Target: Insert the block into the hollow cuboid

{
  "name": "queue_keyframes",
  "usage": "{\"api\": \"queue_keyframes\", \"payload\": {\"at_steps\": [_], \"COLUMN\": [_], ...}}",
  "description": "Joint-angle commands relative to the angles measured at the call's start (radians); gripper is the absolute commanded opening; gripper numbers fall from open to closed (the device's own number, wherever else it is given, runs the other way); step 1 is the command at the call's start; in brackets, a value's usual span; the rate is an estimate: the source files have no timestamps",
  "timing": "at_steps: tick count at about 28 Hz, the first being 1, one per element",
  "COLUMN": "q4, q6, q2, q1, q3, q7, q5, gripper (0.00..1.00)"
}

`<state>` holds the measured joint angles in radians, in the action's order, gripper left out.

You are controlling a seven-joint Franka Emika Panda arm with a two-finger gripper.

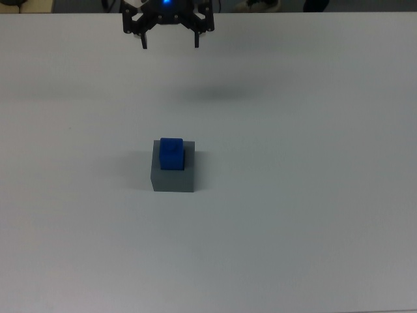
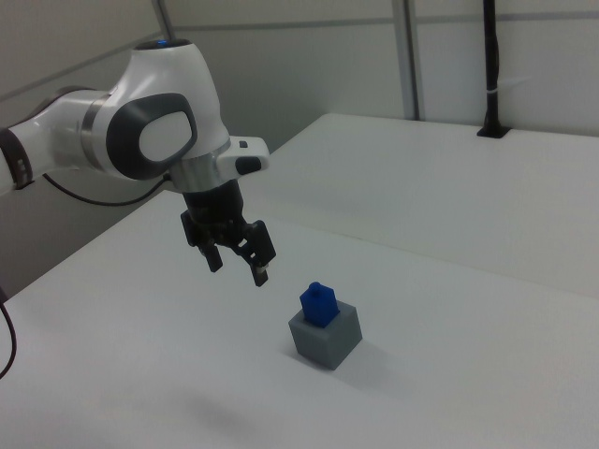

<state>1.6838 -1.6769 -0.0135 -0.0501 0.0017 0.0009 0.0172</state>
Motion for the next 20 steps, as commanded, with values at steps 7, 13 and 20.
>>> {"api": "queue_keyframes", "payload": {"at_steps": [7,13,20], "q4": [0.013,0.014,0.014], "q6": [-0.032,-0.038,-0.052], "q2": [0.000,0.000,-0.008], "q1": [0.000,0.000,0.000], "q3": [-0.012,-0.014,-0.015], "q7": [-0.013,-0.013,-0.010], "q5": [0.009,0.009,0.009], "gripper": [1.00,1.00,1.00]}}
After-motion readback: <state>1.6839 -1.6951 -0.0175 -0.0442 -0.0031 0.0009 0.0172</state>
